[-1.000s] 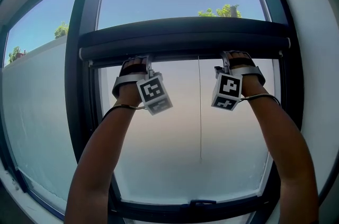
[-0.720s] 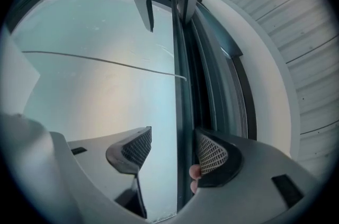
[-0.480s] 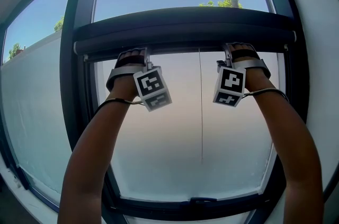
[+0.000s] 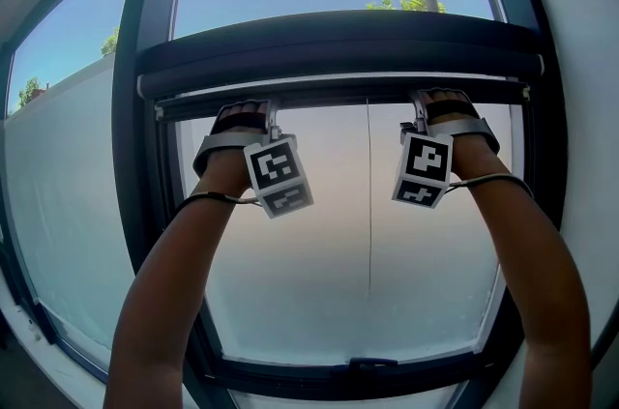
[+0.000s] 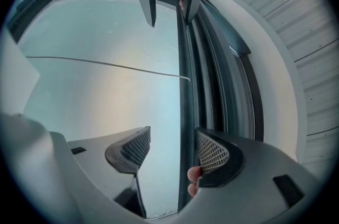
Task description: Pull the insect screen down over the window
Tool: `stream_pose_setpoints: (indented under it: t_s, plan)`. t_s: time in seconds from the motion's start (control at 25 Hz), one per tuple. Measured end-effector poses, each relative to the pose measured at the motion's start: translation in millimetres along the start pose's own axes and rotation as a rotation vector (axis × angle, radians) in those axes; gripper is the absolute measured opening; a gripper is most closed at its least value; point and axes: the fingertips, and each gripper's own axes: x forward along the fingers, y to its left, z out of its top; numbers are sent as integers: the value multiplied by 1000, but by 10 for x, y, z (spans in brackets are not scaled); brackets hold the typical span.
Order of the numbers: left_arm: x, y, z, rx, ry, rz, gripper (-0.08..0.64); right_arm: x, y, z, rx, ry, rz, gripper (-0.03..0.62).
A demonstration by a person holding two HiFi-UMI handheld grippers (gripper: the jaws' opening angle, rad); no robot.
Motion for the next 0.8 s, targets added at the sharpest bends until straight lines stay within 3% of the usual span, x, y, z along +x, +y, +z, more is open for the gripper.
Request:
stream_pose_setpoints:
  t_s: [0.48,0.8]
  plan:
    - [-168,-357,-3,-23,2,-59,301,-185,365,26,-3,-5,41,259]
    - [-344,-776,-33,-15,62,-127,301,-405,768,42,-27,-20,98,259]
